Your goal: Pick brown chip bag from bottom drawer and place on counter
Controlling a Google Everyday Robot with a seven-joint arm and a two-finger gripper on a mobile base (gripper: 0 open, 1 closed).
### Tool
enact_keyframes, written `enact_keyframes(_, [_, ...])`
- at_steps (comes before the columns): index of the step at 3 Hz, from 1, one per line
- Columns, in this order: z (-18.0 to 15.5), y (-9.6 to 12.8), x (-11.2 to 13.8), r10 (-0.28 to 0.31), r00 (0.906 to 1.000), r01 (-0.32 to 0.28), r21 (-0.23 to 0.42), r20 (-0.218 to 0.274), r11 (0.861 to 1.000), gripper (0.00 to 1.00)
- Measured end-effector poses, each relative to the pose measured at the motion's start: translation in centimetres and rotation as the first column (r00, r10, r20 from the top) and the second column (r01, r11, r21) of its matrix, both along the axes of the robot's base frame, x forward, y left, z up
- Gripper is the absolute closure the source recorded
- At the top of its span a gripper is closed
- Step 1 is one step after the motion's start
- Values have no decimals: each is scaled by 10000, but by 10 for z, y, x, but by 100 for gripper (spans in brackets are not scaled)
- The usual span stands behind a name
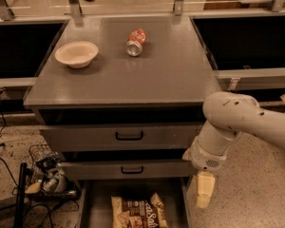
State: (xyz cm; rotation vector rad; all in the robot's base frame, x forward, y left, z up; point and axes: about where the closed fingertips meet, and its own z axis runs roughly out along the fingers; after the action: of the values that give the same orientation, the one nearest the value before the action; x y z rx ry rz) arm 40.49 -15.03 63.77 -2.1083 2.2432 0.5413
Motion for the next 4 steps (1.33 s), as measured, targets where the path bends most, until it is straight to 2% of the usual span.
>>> enact_keyframes(1, [-21, 6, -4, 129, 9995, -127, 74, -297, 9999, 0])
enact_keyframes(2, [-39, 12, -9, 512, 9963, -505, 130, -690, 9986, 0])
enact_keyframes(3, [-39, 12, -9, 494, 9963, -488, 107, -701, 9988, 0])
enact_keyframes(4, [-49, 7, -4, -458, 9976, 425, -625, -528, 9971, 0])
